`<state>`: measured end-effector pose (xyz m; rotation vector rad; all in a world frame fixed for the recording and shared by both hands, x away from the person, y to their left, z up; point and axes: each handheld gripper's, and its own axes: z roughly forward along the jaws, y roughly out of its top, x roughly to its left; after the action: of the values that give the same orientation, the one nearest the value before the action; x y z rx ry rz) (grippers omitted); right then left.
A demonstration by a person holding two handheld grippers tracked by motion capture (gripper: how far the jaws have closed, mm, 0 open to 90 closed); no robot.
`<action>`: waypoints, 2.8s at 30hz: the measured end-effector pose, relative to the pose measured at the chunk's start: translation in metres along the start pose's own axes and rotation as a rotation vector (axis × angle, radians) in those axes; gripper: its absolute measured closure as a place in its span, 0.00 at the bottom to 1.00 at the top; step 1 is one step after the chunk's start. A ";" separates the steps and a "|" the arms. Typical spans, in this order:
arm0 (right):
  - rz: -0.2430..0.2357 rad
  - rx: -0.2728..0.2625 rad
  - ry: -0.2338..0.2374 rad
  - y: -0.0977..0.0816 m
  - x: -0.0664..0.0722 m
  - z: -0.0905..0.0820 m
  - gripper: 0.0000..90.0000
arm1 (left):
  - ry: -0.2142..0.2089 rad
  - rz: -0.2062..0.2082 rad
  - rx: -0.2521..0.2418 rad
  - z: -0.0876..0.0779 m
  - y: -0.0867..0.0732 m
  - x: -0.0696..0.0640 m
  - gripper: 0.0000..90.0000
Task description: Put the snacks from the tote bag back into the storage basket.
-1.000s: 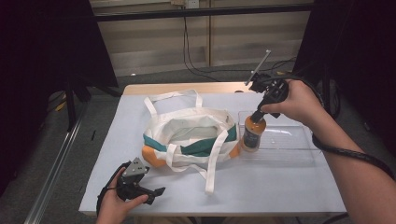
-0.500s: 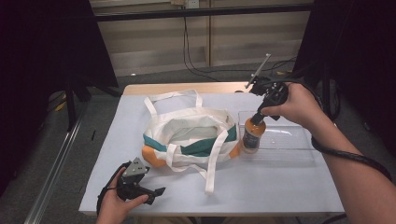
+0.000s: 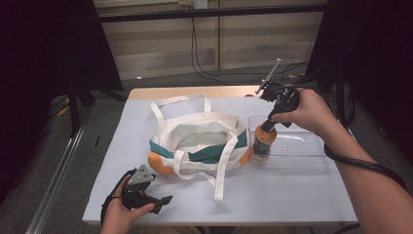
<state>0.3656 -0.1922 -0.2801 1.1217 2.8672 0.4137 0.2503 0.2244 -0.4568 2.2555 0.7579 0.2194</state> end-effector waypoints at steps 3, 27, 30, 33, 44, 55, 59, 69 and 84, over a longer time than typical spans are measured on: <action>-0.005 0.009 -0.001 0.000 0.000 0.002 0.66 | -0.005 -0.002 -0.001 0.000 0.000 0.000 0.06; -0.008 0.027 0.007 -0.005 -0.001 0.016 0.66 | -0.008 -0.004 -0.011 0.002 -0.001 -0.001 0.06; -0.005 0.027 0.011 -0.005 -0.002 0.018 0.66 | 0.005 0.005 -0.003 0.001 0.000 -0.001 0.06; -0.002 0.033 0.012 -0.006 -0.002 0.018 0.66 | -0.009 -0.004 -0.010 0.002 -0.001 -0.001 0.06; 0.002 0.022 0.016 -0.006 -0.003 0.020 0.66 | 0.002 0.004 -0.008 0.002 -0.001 -0.001 0.06; 0.024 -0.020 0.016 -0.006 -0.006 0.023 0.66 | -0.011 -0.005 -0.011 0.003 -0.001 -0.001 0.06; 0.047 -0.040 0.027 -0.009 -0.007 0.023 0.65 | -0.017 0.002 -0.009 0.003 0.000 -0.001 0.06; 0.040 -0.055 0.018 -0.013 -0.007 0.026 0.62 | -0.019 0.001 -0.017 0.007 0.001 0.000 0.06; 0.055 -0.025 -0.022 -0.017 -0.011 0.027 0.30 | -0.014 0.017 -0.006 0.007 0.003 0.004 0.06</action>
<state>0.3662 -0.2055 -0.3111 1.1958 2.8099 0.4354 0.2574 0.2208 -0.4603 2.2564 0.7305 0.2127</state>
